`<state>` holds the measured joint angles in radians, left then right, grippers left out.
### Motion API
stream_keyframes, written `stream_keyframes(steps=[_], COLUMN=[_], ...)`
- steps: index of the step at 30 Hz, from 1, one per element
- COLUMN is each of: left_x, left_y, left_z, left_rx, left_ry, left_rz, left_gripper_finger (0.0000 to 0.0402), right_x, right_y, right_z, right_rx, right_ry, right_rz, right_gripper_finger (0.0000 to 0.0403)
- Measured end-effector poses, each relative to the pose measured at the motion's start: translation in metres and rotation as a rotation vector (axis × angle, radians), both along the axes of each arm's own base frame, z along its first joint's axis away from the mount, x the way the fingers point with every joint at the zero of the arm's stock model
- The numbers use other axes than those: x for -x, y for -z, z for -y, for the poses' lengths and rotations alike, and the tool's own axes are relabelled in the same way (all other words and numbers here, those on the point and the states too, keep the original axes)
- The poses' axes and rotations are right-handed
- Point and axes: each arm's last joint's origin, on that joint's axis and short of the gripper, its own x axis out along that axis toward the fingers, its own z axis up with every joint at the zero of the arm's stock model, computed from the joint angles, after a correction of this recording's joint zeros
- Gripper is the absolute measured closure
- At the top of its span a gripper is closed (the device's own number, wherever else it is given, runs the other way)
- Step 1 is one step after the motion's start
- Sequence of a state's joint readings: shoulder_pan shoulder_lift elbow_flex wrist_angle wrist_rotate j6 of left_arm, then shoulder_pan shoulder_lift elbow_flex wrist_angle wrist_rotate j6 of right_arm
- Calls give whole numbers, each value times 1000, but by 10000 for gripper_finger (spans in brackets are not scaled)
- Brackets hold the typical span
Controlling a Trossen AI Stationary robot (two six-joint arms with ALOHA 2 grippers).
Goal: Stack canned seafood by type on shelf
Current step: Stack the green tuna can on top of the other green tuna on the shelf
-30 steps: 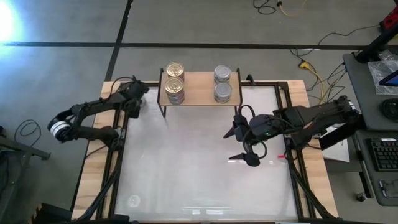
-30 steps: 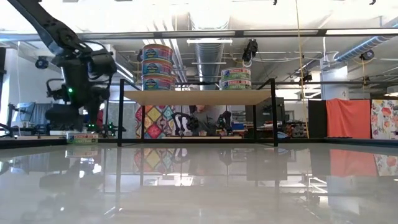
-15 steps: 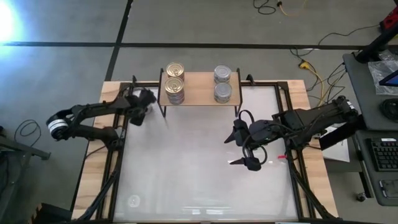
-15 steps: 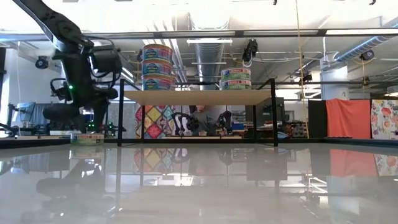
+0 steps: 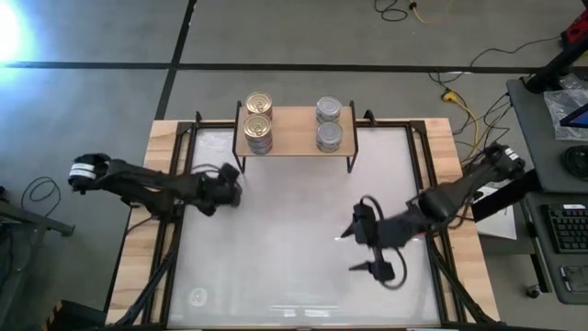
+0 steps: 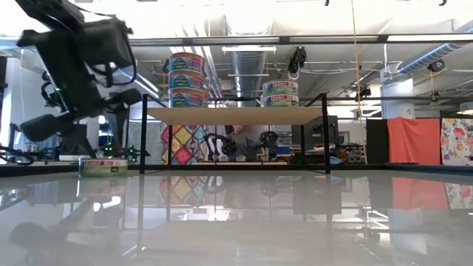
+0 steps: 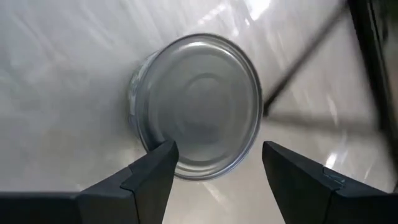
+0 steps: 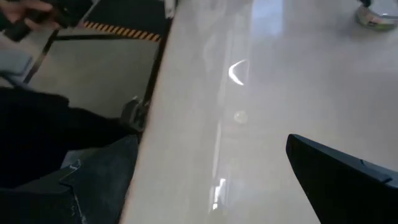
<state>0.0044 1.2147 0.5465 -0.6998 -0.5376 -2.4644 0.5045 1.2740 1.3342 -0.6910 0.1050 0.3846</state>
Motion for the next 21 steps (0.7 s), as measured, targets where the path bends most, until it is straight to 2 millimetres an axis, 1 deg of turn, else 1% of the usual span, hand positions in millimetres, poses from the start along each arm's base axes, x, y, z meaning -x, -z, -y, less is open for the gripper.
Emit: stream_keyframes(steps=[5, 8, 12, 15, 17, 21], left_x=[-6, -8, -12, -18, -25, -45], left_y=[-6, -8, -7, -8, -10, -16], left_z=[36, 58, 86, 105, 119, 145], left_rx=[-50, -56, -70, -90, -116, -151], left_ry=[339, 456, 605, 754, 904, 1172], left_rz=[-61, -59, -95, -149, -205, -306], left_gripper_finger=[172, 172, 172, 172, 172, 172], right_x=[0, -1, -2, -2, -2, -2], right_y=[15, 21, 32, 35, 34, 33], right_z=[-33, -50, -68, -77, -81, -82], right_rx=[-15, -46, -68, -73, -73, -55], right_ry=[-66, -86, -96, -105, -112, -87], right_rz=[-18, -18, -49, -65, -63, -39], right_gripper_finger=[3, 3, 3, 3, 3, 3])
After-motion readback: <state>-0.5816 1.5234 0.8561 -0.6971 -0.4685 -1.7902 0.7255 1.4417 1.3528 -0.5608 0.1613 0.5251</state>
